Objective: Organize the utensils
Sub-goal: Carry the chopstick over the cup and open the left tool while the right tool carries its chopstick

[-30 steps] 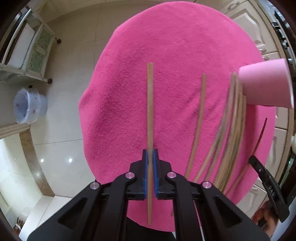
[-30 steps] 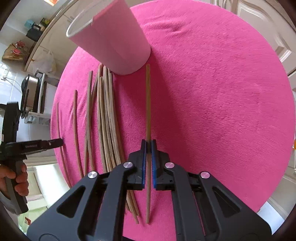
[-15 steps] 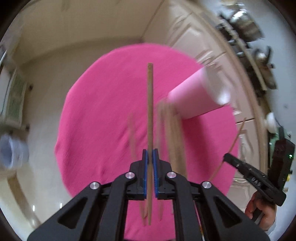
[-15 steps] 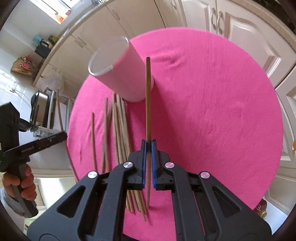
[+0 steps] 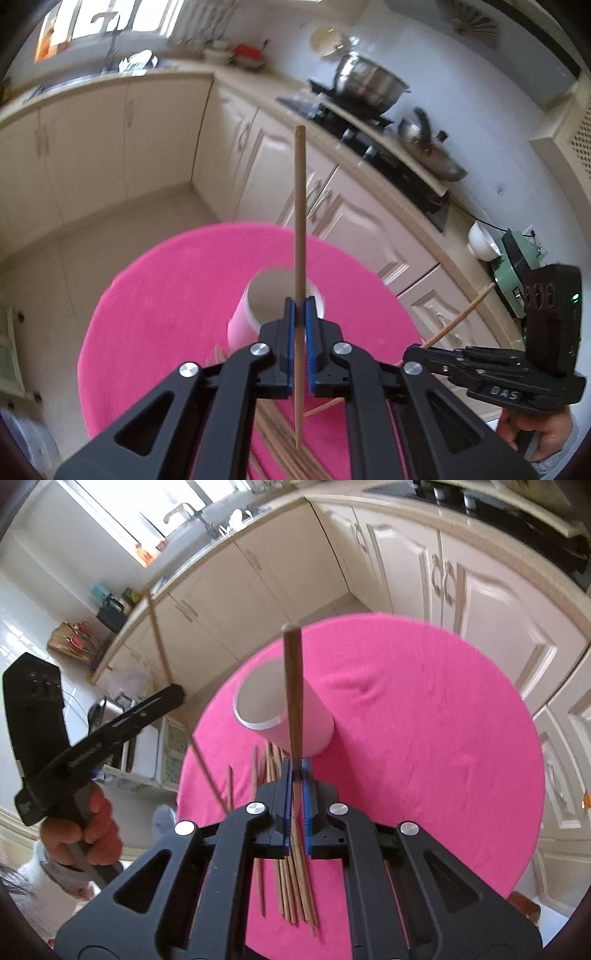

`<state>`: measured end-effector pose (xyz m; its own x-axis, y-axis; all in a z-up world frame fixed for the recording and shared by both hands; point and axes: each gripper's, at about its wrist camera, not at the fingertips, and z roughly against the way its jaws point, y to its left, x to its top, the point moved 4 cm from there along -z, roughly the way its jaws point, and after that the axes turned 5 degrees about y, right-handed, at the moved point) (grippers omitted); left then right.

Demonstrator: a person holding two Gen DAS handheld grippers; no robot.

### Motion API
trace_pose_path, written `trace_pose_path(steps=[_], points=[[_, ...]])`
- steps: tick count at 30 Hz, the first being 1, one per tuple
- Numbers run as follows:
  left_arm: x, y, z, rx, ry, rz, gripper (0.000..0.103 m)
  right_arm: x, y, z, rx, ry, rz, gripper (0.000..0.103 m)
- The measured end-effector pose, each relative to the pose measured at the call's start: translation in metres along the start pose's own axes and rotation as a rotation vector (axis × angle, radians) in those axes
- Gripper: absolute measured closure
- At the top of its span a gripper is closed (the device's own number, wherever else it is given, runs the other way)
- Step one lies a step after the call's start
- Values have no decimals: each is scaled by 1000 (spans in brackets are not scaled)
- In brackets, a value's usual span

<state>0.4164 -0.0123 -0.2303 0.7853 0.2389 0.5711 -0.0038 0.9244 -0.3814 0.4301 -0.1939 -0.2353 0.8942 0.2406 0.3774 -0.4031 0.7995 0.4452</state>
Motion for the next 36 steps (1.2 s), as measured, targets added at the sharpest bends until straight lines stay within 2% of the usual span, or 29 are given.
trace_pose_path(steps=[11,15,18,23,27,34,36], points=[[62,-29,3,-8,-149,-91,98,67,43,70,-11,-179,84,98],[75,-33,-1,-6,-183,-111,98,85,51,71,-17,-203,93,98],[79,-30,-12,9,-214,-118,98,88,47,51,-32,-178,78,98],[73,-18,-43,65,-198,-123,98,79,35,13,-50,-131,30,98],[58,-6,-62,88,-144,-118,98,70,27,-11,-49,-96,-14,98],[42,16,-64,114,-76,-76,97,61,22,-35,-53,-76,-51,97],[41,20,-60,111,-63,-60,88,61,22,-38,-66,-78,-54,96]])
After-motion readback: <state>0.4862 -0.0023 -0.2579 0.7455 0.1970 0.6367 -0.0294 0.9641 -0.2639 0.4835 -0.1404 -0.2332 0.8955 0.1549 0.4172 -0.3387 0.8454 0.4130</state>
